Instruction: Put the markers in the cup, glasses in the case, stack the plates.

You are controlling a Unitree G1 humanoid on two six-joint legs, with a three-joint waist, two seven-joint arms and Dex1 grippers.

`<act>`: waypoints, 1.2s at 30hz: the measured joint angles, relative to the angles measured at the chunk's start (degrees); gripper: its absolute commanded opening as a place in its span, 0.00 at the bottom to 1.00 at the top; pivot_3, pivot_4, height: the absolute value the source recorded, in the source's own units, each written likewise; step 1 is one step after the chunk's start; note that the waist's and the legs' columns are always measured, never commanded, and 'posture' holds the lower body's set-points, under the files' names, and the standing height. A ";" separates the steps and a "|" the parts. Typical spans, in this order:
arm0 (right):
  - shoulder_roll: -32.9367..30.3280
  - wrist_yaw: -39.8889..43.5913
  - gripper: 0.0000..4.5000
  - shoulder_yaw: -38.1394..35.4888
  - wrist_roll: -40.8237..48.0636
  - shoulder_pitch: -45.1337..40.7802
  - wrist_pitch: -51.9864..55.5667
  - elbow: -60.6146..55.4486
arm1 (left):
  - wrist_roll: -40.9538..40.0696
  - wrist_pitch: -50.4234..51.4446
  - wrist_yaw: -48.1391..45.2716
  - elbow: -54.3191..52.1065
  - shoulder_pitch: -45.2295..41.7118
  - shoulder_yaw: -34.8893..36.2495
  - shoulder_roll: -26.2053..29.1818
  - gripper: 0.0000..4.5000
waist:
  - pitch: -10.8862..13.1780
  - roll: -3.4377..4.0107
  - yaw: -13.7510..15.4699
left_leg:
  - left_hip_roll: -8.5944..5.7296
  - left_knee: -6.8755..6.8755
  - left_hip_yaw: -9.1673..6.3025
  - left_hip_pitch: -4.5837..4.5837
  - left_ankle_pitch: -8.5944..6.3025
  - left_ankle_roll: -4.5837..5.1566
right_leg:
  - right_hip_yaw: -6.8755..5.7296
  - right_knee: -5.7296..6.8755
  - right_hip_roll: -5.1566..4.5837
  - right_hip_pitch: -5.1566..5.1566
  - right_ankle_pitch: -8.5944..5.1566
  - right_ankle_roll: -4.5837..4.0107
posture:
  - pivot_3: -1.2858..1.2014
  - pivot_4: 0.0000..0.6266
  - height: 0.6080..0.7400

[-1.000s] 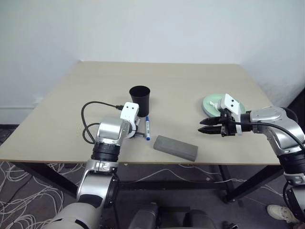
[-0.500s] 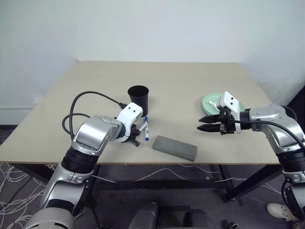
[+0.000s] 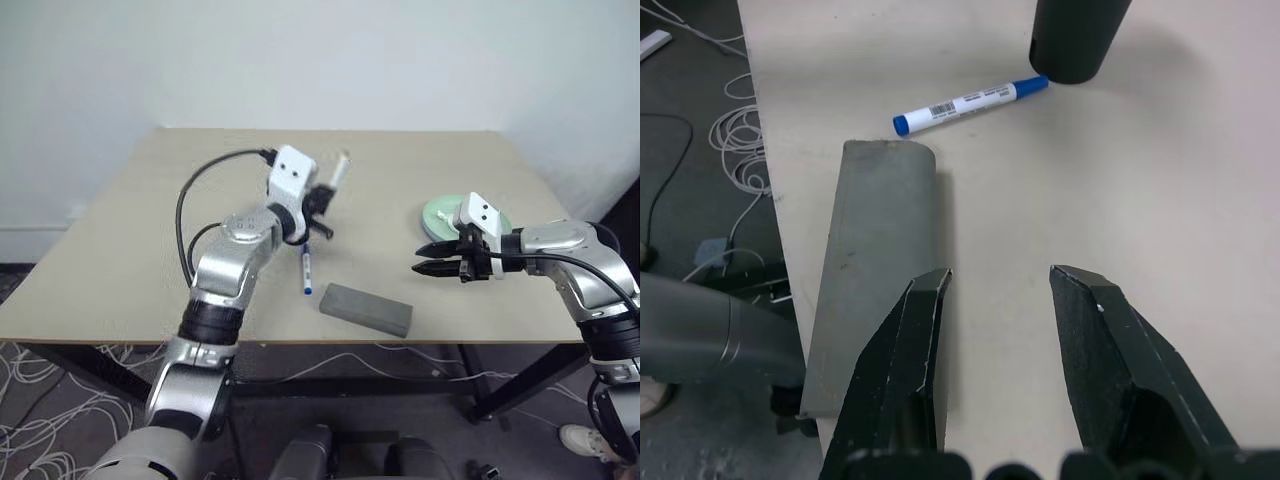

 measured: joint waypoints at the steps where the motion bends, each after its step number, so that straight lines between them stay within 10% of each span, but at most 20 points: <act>1: 0.11 0.00 0.37 0.00 -0.10 -0.07 0.00 0.02 | 0.92 -5.26 1.62 4.04 -1.29 1.02 -0.60 0.00 | 0.00 0.00 0.03 | -0.02 0.00 0.00 -0.01 0.00 0.00 | 0.00 0.00 -0.01 -0.01 0.00 0.01 | 0.52 0.00 0.67; 19: 0.61 0.09 0.37 0.01 -0.40 -0.37 0.06 0.55 | 6.00 -42.23 6.88 52.47 -15.26 6.13 -3.18 0.00 | -0.01 -0.04 0.18 | -0.18 0.23 -0.02 -0.12 0.02 0.23 | -0.05 0.01 -0.05 0.03 0.21 0.37 | 0.52 0.00 0.67; 28: 0.61 0.04 0.37 0.01 -0.38 -0.37 0.43 0.54 | 8.10 -43.85 7.57 57.18 -15.95 6.17 -3.57 0.63 | -0.01 -0.05 0.15 | -0.19 0.29 -0.03 -0.14 0.02 0.24 | -0.06 0.01 -0.05 0.04 0.27 0.46 | 0.52 0.00 0.67; 36: 0.68 -0.01 0.37 0.01 -0.38 -0.37 0.44 0.53 | 8.29 -44.77 5.38 54.53 -16.00 6.42 -2.66 0.64 | -0.01 -0.05 0.12 | -0.19 0.29 -0.03 -0.14 0.02 0.24 | -0.05 0.01 -0.06 0.03 0.28 0.47 | 0.52 0.00 0.67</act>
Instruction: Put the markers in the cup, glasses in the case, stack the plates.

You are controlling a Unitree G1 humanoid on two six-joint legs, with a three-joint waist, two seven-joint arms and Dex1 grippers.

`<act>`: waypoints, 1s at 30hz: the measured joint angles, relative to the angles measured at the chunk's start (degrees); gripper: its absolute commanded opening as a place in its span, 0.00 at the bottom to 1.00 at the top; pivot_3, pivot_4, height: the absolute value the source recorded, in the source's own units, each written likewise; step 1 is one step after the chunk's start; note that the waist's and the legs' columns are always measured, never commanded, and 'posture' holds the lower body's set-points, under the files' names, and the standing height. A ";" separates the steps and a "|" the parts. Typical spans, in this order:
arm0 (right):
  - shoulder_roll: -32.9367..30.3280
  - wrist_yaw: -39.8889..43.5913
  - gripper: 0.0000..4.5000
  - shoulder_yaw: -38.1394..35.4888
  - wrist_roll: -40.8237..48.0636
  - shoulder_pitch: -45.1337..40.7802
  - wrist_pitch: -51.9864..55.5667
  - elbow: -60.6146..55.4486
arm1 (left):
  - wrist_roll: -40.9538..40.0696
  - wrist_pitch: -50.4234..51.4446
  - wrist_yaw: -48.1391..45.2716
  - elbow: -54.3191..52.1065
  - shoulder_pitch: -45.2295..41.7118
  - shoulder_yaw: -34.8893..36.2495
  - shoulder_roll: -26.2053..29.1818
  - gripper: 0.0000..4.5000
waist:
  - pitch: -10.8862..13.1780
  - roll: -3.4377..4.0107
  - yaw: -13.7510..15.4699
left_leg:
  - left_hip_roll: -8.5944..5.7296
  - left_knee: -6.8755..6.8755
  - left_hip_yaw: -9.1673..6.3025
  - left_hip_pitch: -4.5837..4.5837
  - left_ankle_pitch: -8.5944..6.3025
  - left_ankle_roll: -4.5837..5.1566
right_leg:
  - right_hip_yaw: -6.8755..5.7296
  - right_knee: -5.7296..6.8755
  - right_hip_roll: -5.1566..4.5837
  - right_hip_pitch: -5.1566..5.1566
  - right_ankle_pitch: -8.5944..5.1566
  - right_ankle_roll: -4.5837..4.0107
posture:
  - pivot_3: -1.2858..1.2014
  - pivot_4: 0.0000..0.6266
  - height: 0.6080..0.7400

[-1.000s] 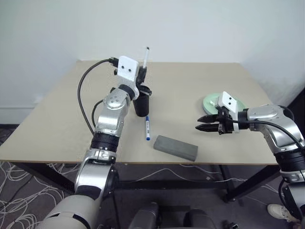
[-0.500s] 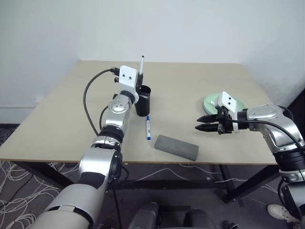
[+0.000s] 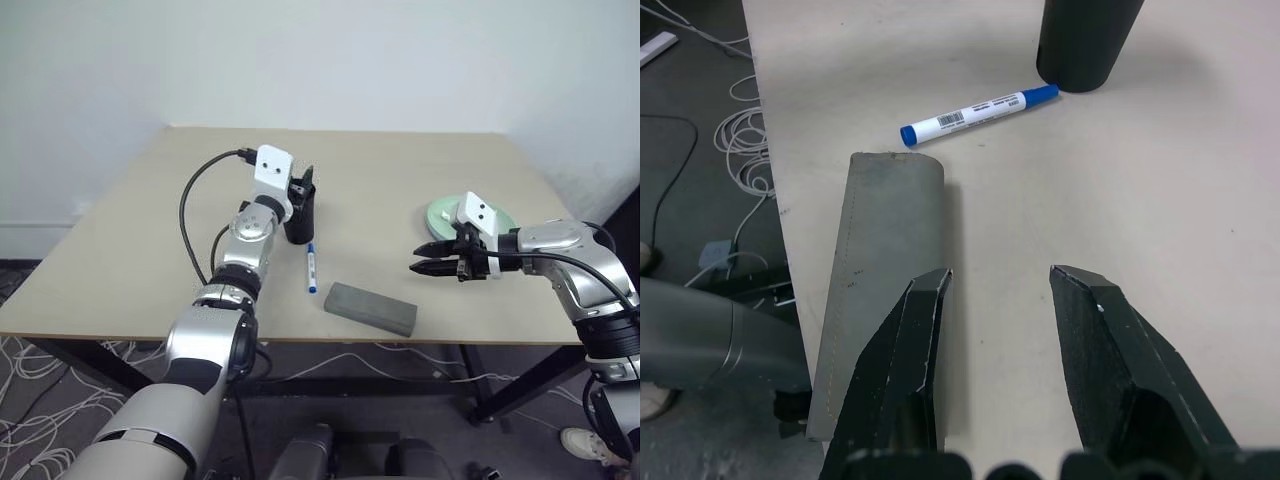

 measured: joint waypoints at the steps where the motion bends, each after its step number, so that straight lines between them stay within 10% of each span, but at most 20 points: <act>1: 0.01 0.00 0.37 0.00 0.00 0.00 0.00 0.00 | -0.08 0.11 -0.58 -0.80 0.02 0.05 0.07 0.64 | 0.00 0.00 0.00 | 0.00 0.00 0.00 0.00 0.00 0.00 | 0.00 0.00 0.00 0.00 0.00 0.00 | 0.52 0.00 0.67; 6: 0.38 0.01 0.37 0.01 -0.02 -0.13 0.00 0.01 | -1.75 7.74 -9.30 -15.66 3.04 -1.47 -0.47 0.64 | -0.01 0.01 -0.13 | -0.01 0.02 0.02 -0.03 0.00 0.00 | -0.01 -0.01 -0.01 0.04 0.00 0.00 | 0.52 0.00 0.67; 17: 0.49 0.36 0.37 0.14 -0.02 -0.25 0.05 0.05 | -3.33 66.17 -11.81 -64.27 19.60 -11.76 -0.53 0.64 | -0.01 0.02 -0.85 | -0.01 -0.02 -0.12 0.06 0.01 0.00 | 0.06 0.04 0.10 0.03 0.00 0.00 | 0.52 0.00 0.67; 30: 0.45 0.86 0.37 0.65 -0.05 -0.29 0.04 0.15 | 2.26 94.61 3.86 -60.94 18.23 -12.00 -5.54 0.64 | 0.00 0.01 -0.60 | -0.05 -0.06 -0.13 0.08 0.01 -0.02 | 0.08 0.02 0.06 0.01 0.00 0.00 | 0.52 0.00 0.67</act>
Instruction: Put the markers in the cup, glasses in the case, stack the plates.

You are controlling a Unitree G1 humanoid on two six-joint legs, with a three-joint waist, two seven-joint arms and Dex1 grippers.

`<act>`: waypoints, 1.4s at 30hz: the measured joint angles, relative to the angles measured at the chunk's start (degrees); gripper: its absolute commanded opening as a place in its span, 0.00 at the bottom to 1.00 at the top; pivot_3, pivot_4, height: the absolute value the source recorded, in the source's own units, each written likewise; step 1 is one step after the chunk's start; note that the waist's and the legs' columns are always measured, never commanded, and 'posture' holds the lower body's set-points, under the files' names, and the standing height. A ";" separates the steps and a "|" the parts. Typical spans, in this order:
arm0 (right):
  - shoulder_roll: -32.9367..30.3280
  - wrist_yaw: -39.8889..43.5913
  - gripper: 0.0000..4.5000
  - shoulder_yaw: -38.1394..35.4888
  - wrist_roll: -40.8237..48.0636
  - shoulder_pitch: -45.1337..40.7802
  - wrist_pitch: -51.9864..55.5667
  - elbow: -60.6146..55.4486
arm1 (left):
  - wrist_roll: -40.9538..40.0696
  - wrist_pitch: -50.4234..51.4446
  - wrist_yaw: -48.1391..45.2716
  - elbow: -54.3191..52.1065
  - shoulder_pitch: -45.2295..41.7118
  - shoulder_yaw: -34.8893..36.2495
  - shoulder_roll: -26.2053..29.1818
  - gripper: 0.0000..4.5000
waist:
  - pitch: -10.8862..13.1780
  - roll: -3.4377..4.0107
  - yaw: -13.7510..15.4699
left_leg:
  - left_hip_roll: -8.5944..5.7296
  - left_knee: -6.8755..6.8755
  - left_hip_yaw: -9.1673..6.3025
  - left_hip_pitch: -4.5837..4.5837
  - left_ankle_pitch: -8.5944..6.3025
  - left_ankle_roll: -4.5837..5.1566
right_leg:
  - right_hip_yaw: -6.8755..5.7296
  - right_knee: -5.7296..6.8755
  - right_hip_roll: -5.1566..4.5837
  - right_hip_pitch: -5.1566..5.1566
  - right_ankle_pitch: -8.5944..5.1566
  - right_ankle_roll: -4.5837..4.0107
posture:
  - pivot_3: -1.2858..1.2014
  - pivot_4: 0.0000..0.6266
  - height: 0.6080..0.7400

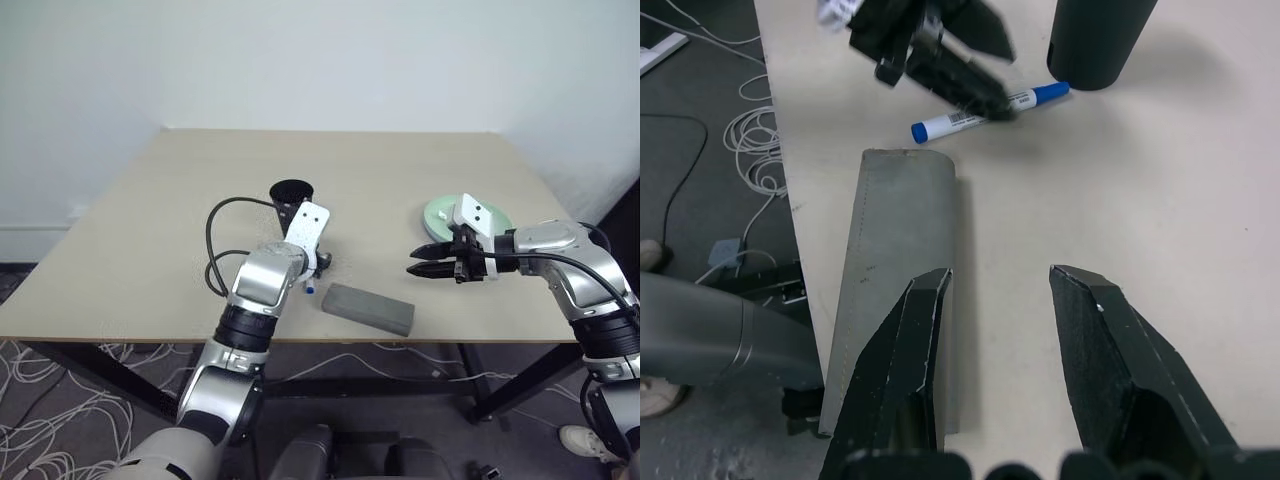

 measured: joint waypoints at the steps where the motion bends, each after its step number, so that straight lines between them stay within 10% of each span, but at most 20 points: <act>1: 0.00 0.00 0.37 0.00 0.00 0.00 0.00 0.00 | 0.01 0.11 0.42 1.14 -0.12 0.00 -0.17 0.64 | 0.00 0.00 -0.01 | 0.00 -0.01 0.00 0.00 0.00 0.00 | 0.01 0.00 -0.02 0.00 0.00 0.00 | 0.52 0.00 0.67; 11: -0.03 -0.10 0.37 0.00 0.01 0.01 0.01 -0.05 | -0.04 0.39 4.48 8.47 -2.49 1.99 -2.56 0.64 | 0.00 0.00 -0.01 | 0.00 -0.06 0.00 0.00 -0.01 0.00 | 0.02 -0.02 -0.07 -0.02 0.00 0.00 | 0.52 0.00 0.67; 19: -0.03 -0.25 0.37 0.00 0.00 0.00 0.01 -0.05 | -0.56 -0.45 4.53 9.98 -2.86 2.65 -3.24 0.14 | 0.00 0.00 -0.13 | 0.00 -0.08 0.00 0.02 -0.01 -0.01 | 0.07 -0.02 -0.05 -0.04 0.02 -0.02 | 0.52 0.00 0.67; 32: 0.01 -0.29 0.37 0.00 -0.05 -0.38 -0.10 0.16 | -1.78 -1.62 -4.27 9.85 -3.83 -5.13 4.99 0.14 | 0.00 0.00 -0.38 | 0.00 -0.22 0.02 0.03 0.00 -0.02 | 0.24 -0.03 -0.01 -0.18 0.03 -0.03 | 0.52 0.00 0.67; 42: 0.62 -0.36 0.37 0.05 -0.12 -0.81 -0.21 0.32 | -7.25 -37.18 -19.84 5.73 -2.81 -2.80 7.43 0.14 | 0.00 0.01 0.00 | -0.03 -0.29 0.18 0.02 0.00 -0.01 | 0.34 -0.14 -0.09 -0.17 0.05 -0.10 | 0.52 0.00 0.67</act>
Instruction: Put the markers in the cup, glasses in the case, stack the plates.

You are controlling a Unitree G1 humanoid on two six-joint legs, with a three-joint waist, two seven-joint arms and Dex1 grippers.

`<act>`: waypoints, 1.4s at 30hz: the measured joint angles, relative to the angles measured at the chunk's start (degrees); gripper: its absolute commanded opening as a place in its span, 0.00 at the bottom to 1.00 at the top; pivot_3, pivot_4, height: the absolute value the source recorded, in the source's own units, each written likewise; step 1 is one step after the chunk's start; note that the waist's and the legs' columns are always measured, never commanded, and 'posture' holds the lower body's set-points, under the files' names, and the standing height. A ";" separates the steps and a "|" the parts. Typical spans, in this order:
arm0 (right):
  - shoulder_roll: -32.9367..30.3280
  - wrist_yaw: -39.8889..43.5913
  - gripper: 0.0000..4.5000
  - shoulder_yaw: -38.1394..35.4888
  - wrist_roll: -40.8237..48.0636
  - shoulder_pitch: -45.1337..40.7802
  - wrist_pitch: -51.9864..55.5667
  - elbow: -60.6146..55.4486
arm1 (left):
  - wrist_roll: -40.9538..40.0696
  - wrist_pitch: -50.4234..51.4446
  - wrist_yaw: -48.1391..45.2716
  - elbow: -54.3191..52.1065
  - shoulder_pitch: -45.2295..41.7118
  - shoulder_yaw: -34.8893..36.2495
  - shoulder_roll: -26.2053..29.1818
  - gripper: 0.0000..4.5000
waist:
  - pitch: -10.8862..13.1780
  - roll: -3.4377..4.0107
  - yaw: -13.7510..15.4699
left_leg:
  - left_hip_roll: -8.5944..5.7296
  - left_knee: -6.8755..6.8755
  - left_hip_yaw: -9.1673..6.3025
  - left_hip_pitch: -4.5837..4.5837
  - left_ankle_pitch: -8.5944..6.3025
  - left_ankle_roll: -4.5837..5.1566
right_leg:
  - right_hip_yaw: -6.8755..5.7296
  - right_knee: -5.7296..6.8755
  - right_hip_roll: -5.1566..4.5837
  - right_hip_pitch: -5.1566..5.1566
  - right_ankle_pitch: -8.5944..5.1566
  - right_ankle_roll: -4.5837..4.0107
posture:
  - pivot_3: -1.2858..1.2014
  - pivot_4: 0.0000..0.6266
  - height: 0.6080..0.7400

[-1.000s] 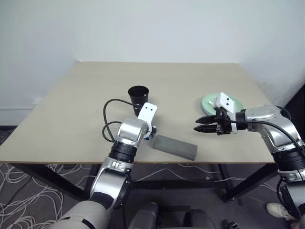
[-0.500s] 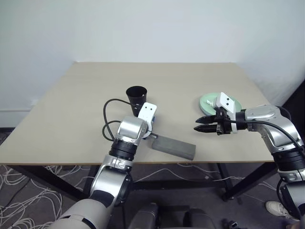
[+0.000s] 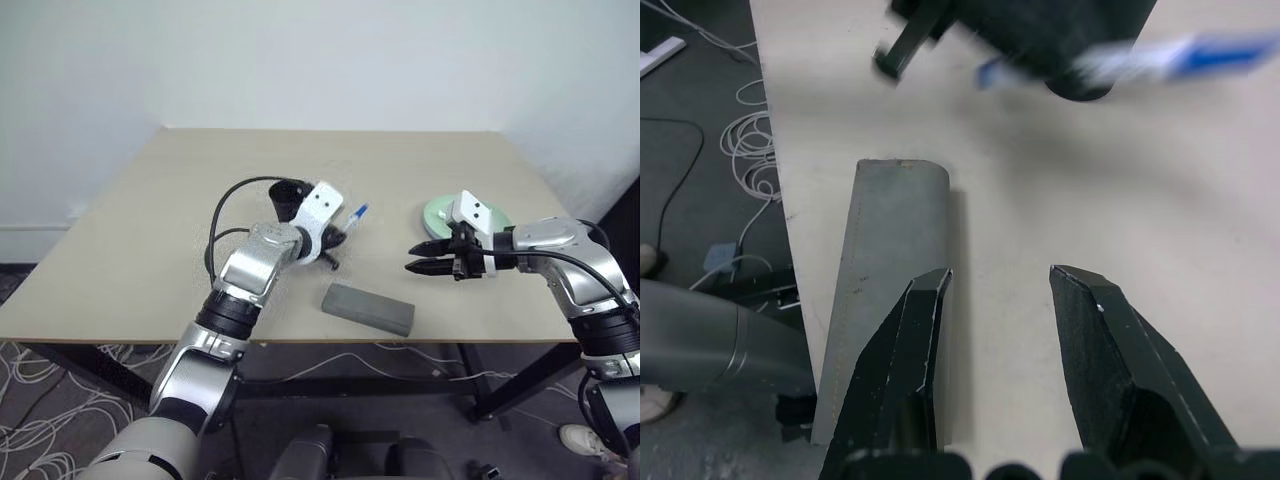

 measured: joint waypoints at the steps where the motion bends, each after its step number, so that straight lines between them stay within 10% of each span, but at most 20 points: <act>1: 0.00 -0.01 0.37 0.00 -0.05 0.00 -0.01 0.04 | -0.64 -3.28 0.34 1.23 -0.40 1.78 -0.78 0.14 | 0.00 0.00 0.00 | 0.00 -0.01 -0.02 0.00 0.00 0.00 | -0.01 0.01 0.02 -0.02 0.00 0.00 | 0.52 0.00 0.67; 14: 1.20 0.21 0.37 -1.41 1.86 -3.06 1.99 0.45 | -0.16 -39.19 19.84 29.82 -8.39 17.14 -3.50 0.14 | 0.00 -0.01 0.11 | -0.07 0.17 -0.03 -0.01 0.00 0.03 | 0.05 0.05 0.05 0.00 0.06 0.11 | 0.52 0.00 0.67; 42: 1.33 0.35 0.37 -5.53 5.88 -10.19 3.00 3.55 | 3.09 -55.50 18.58 51.43 -8.37 16.62 -3.23 0.14 | -0.02 -0.06 0.49 | -0.18 0.17 -0.04 -0.04 0.00 0.04 | 0.02 0.06 0.03 0.00 0.16 0.24 | 0.52 0.00 0.67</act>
